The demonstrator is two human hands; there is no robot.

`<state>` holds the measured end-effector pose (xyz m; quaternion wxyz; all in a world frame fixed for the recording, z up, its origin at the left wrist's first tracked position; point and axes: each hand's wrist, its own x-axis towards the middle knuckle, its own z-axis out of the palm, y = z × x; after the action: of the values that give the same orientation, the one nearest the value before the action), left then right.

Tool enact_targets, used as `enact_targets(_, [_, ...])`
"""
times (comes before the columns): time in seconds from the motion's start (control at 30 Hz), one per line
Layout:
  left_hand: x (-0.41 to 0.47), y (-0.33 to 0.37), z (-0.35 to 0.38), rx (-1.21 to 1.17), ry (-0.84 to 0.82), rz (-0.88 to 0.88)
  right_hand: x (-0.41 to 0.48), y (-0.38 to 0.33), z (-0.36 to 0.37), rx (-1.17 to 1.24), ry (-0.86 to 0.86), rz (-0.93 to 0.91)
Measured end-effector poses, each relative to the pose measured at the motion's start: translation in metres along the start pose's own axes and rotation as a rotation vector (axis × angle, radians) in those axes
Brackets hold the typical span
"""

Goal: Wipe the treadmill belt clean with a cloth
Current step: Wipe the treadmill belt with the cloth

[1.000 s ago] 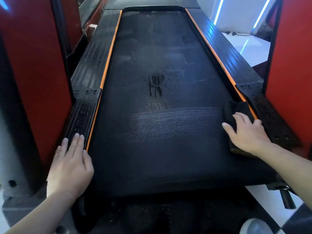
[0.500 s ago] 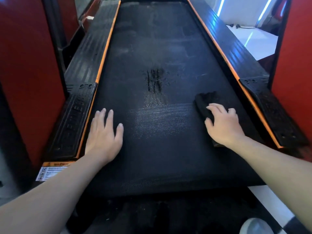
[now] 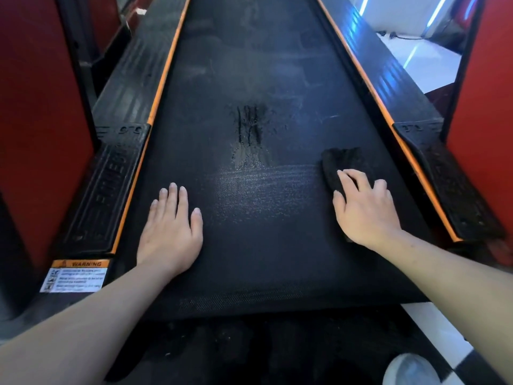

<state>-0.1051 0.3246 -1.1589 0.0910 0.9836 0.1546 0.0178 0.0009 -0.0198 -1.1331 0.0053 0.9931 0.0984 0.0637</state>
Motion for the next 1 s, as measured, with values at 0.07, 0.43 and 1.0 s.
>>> enact_targets(0.07, [-0.002, 0.0, 0.0, 0.009, -0.001, 0.0, -0.004, 0.0, 0.0, 0.005, 0.014, 0.001])
enact_targets(0.43, [-0.021, 0.0, -0.002, 0.005, 0.009, 0.004, -0.038, 0.002, -0.002, 0.025, 0.043, -0.011])
enact_targets(1.0, [-0.064, -0.002, 0.0, -0.013, 0.027, 0.008, -0.085, 0.006, -0.01, 0.03, 0.035, -0.017])
